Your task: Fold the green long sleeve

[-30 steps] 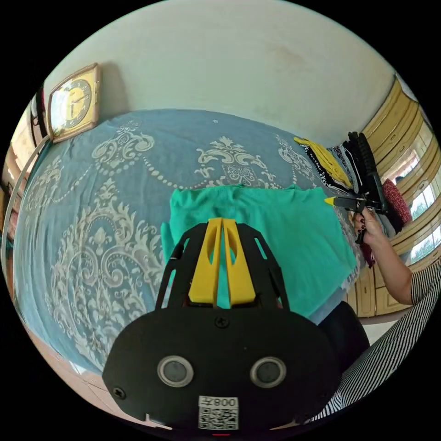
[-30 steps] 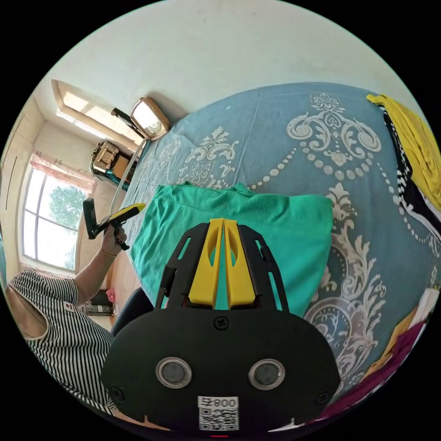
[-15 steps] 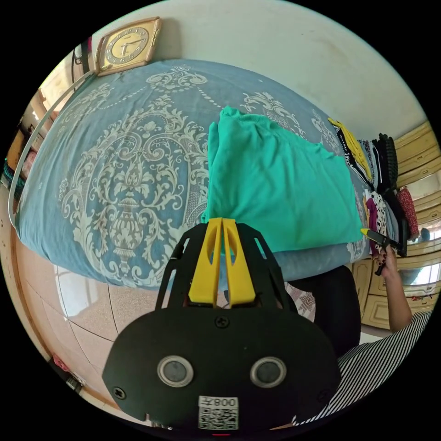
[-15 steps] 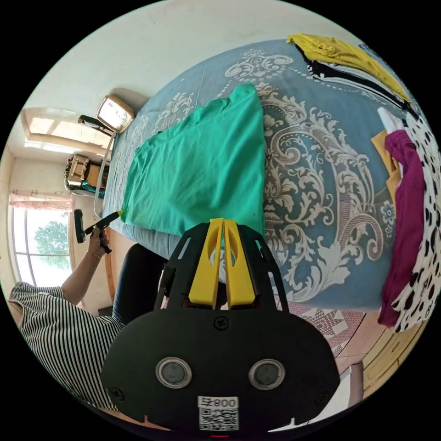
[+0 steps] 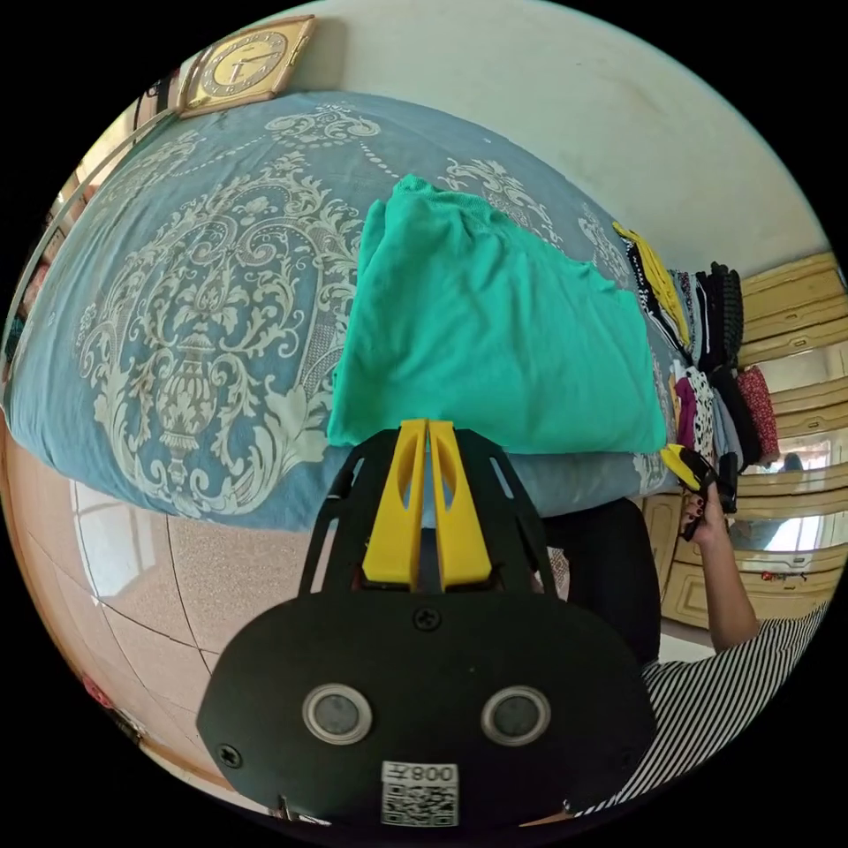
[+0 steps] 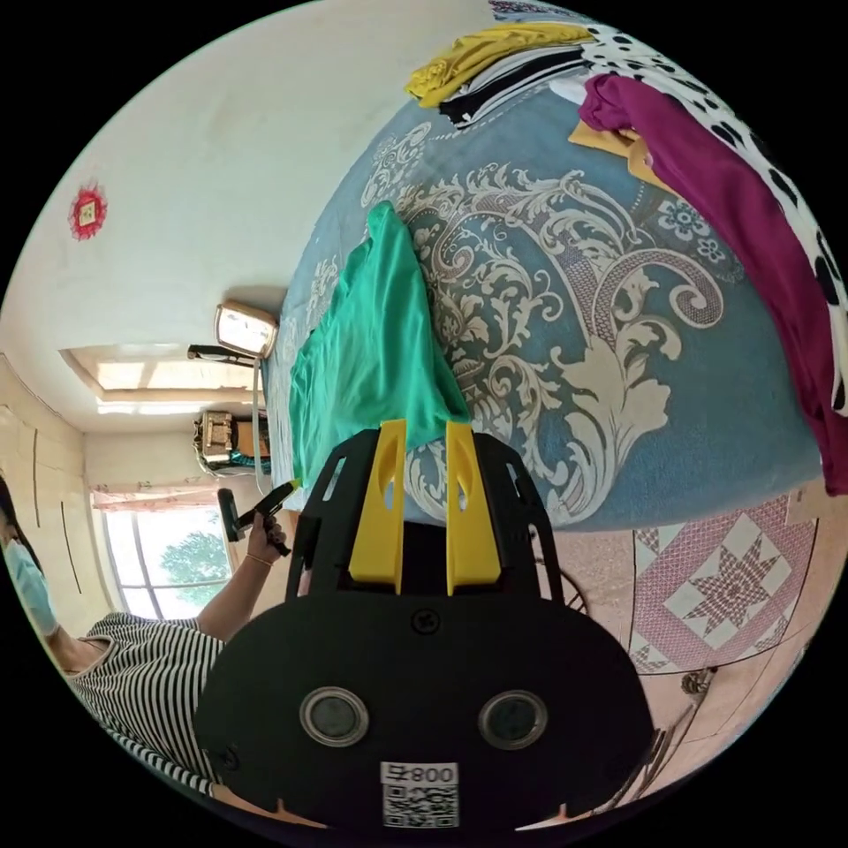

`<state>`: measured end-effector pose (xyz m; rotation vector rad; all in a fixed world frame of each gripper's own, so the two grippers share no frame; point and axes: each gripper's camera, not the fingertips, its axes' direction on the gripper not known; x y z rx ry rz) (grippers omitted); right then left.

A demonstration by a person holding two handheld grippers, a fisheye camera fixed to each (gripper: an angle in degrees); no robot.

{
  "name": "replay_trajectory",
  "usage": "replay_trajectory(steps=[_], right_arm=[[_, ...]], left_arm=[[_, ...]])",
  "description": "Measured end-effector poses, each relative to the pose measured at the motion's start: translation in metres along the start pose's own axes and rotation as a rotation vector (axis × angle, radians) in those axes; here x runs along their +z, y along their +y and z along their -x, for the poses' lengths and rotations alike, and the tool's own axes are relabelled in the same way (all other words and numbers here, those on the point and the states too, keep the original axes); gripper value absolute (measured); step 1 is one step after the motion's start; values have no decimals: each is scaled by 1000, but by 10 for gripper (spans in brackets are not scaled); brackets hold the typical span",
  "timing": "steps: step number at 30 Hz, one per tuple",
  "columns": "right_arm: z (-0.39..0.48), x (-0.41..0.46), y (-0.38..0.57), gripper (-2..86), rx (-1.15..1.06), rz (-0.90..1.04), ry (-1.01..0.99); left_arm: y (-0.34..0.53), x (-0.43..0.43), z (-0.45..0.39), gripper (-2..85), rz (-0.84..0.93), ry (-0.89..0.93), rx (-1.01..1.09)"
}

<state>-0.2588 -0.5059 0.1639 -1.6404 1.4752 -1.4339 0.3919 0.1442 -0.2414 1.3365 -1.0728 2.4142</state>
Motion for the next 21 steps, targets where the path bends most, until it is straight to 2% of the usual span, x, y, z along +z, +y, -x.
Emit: replay_trajectory(steps=[3, 7, 11, 13, 18, 21], right_arm=[[-17, 7, 8, 61, 40, -2, -49], [-40, 11, 18, 14, 108, -4, -100], [-60, -8, 48, 4, 130, -70, -119], [-70, -16, 61, 4, 141, -95, -152], [-77, -26, 84, 23, 87, -124, -205], [-75, -18, 94, 68, 77, -101, -138]], left_arm=[[-7, 24, 0, 2, 76, 13, -62], [-4, 26, -3, 2, 69, 46, -76], [5, 20, -21, 3, 60, -37, -51], [8, 13, -40, 3, 24, -40, 7], [8, 14, -134, 10, -28, 114, 283], [6, 29, -200, 17, 4, 165, 487]])
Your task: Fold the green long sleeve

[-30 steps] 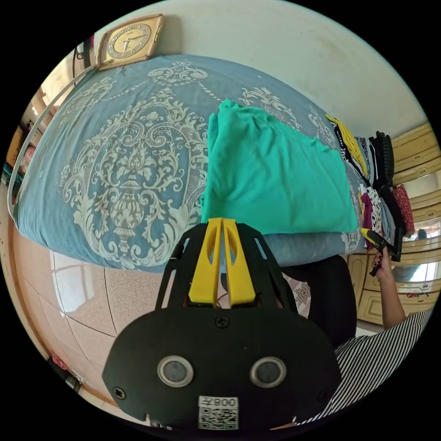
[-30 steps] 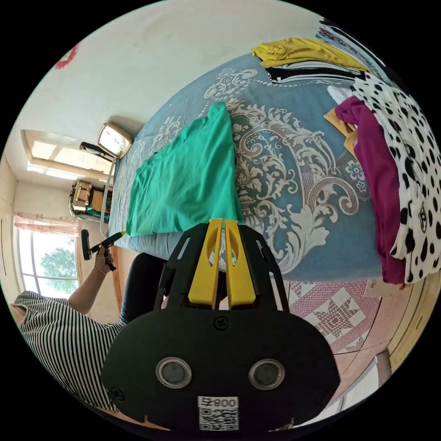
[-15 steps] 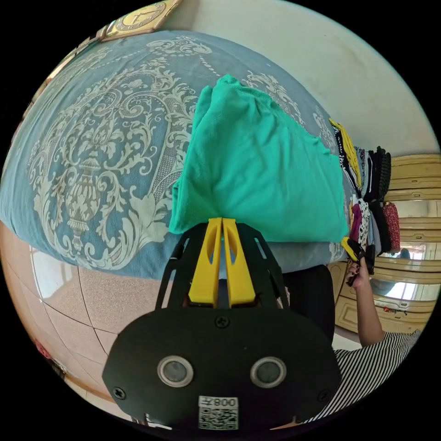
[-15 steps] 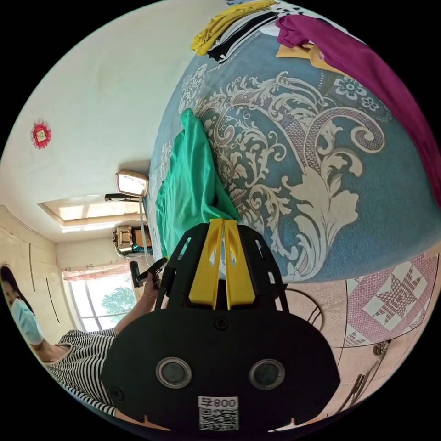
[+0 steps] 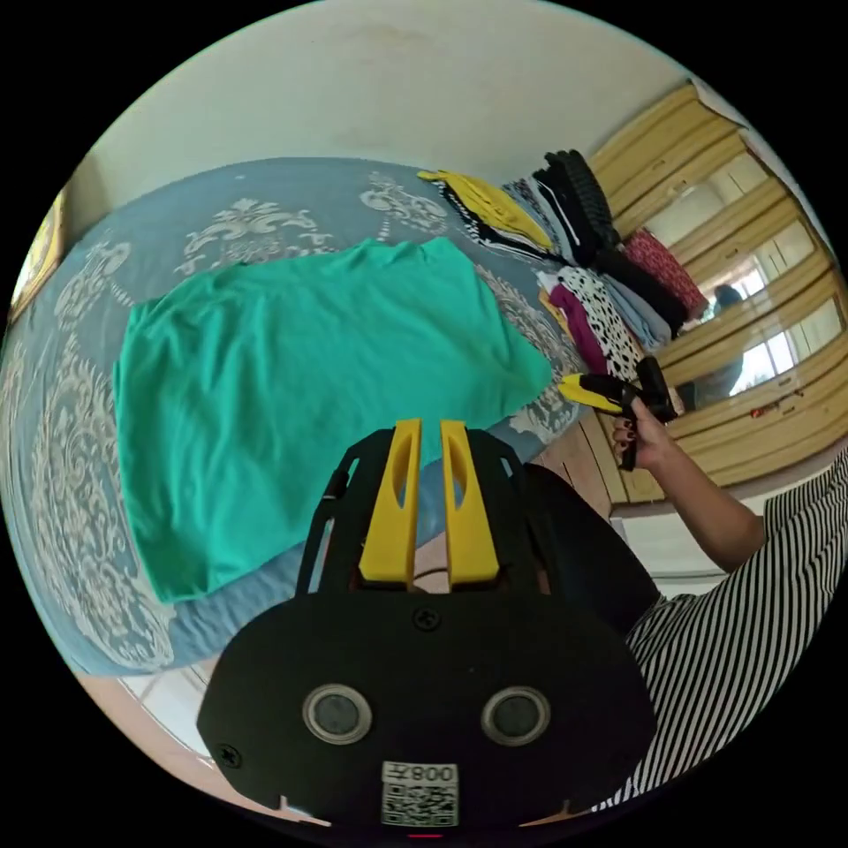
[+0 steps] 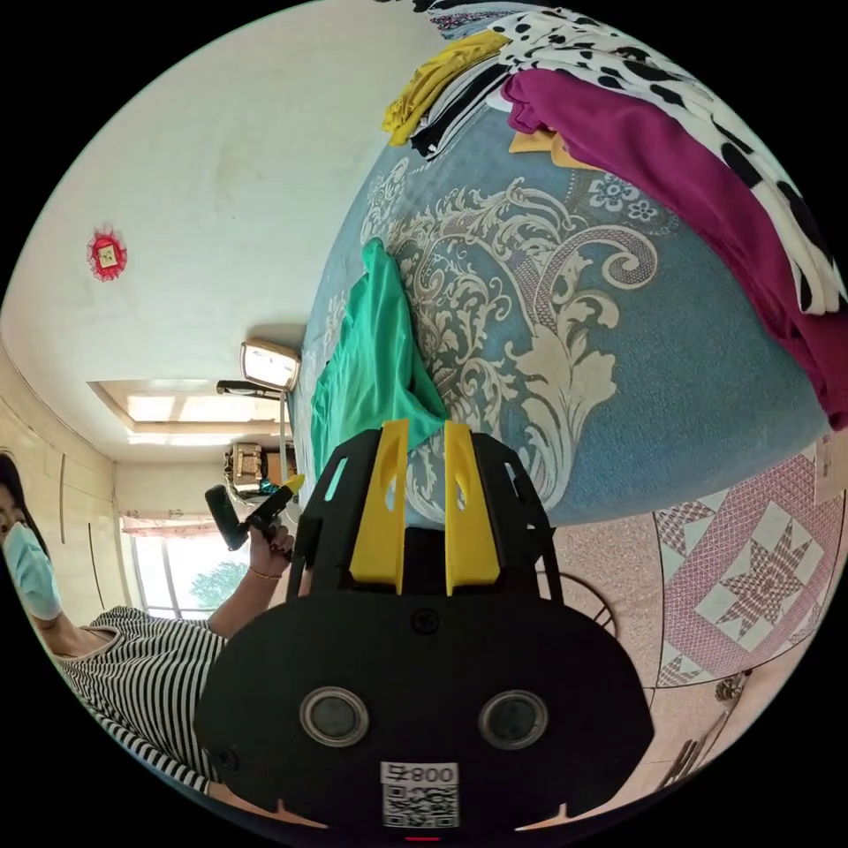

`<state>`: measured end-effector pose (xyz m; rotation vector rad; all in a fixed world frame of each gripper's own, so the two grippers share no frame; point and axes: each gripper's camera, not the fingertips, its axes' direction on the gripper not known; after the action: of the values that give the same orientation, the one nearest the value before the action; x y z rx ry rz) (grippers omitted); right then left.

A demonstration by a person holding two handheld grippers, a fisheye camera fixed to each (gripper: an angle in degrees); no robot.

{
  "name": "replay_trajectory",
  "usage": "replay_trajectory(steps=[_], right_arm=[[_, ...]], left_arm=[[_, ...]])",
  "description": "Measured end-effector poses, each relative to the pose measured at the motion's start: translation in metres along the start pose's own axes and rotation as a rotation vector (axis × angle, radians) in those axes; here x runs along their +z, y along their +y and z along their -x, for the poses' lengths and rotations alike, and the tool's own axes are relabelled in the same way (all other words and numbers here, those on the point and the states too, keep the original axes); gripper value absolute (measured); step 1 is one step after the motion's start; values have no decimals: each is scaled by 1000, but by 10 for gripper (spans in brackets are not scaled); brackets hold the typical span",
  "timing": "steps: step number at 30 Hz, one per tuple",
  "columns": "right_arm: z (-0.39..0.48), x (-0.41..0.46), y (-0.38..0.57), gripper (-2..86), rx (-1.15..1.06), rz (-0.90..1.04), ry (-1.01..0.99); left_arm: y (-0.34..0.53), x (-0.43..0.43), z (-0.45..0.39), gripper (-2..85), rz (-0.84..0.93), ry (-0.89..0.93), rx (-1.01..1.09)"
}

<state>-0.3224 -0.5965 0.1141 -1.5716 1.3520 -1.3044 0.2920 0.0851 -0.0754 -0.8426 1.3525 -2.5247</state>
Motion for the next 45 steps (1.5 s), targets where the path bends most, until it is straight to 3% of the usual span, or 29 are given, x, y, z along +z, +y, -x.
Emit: replay_trajectory(steps=[6, 14, 19, 23, 30, 45], right_arm=[[-1, 29, 8, 71, -4, 46, -34], [2, 42, 12, 7, -1, 10, -162], [41, 36, 21, 4, -119, 23, -219], [74, 53, 14, 9, -214, 68, -193], [45, 71, -30, 77, -94, -1, -267], [120, 224, -200, 115, 70, 89, -348]], left_arm=[[-43, 55, -102, 49, 102, 8, 340], [-68, 107, -184, 93, 164, -27, 545], [-71, 130, -224, 87, 159, -176, 646], [-72, 132, -231, 29, 112, -311, 597], [-75, 101, -179, 15, 23, -53, 297], [-60, 109, -163, 13, 15, -16, 298]])
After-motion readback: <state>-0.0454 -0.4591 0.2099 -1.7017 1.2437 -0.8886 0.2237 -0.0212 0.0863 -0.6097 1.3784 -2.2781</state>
